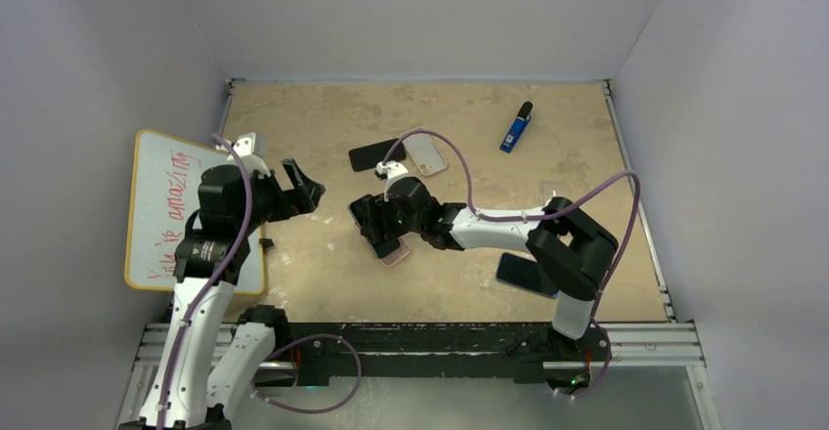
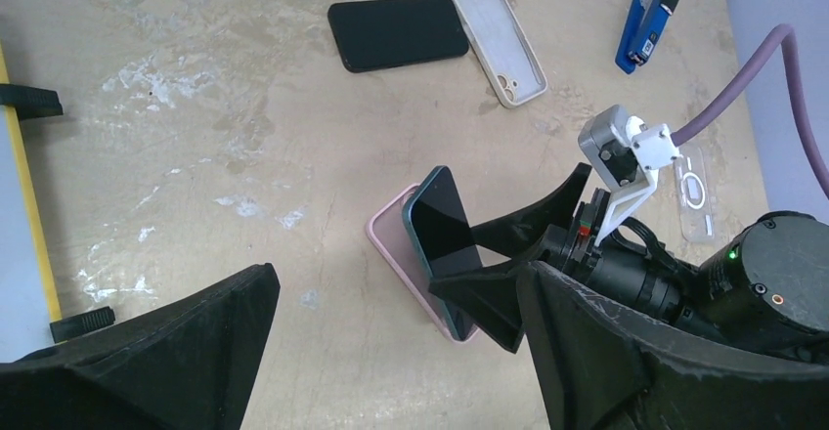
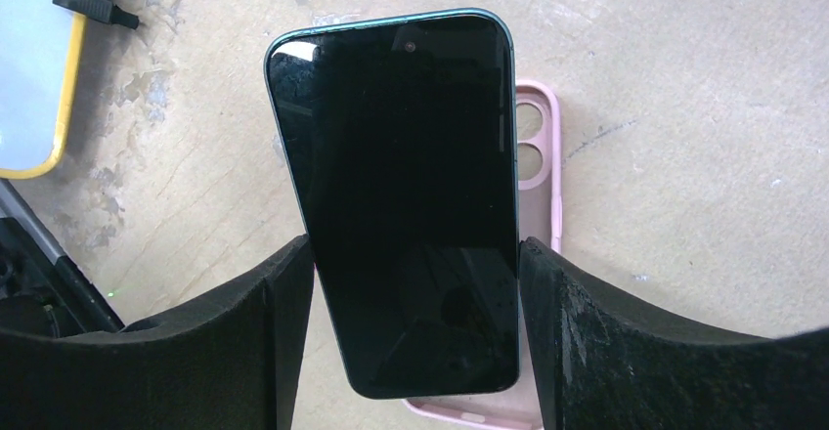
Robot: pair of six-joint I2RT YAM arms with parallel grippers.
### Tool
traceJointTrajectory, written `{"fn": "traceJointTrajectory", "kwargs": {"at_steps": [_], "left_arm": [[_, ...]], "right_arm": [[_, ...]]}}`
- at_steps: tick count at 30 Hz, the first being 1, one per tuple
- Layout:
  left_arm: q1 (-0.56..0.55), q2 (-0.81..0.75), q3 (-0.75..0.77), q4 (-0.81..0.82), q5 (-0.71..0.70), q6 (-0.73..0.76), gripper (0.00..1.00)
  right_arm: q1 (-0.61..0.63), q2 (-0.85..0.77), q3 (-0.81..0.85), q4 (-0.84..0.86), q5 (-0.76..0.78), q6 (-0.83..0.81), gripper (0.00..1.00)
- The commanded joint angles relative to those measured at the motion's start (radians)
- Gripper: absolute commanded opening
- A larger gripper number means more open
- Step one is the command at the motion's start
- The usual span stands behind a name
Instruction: Put the phone into the phone case
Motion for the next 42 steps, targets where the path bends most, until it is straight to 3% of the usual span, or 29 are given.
{"fn": "traceJointTrajectory", "kwargs": {"at_steps": [1,25,35,42], "left_arm": [[0.007,-0.027,-0.015,-0.004,-0.011,-0.015,0.97],[0.007,0.043,-0.123,0.077,0.081,-0.085,0.88],[0.007,0.060,-0.170,0.098,0.120,-0.091,0.87],[0.007,0.080,-0.206,0.138,0.163,-0.115,0.86]], "right_arm": [[0.033,0.005,0.018,0.093,0.062,-0.059,0.49],[0.121,-0.029,-0.125,0.160,0.380,-0.143,0.50],[0.121,-0.013,-0.106,0.101,0.378,-0.084,0.86],[0.120,-0.064,-0.132,0.063,0.358,-0.043,0.98]]}}
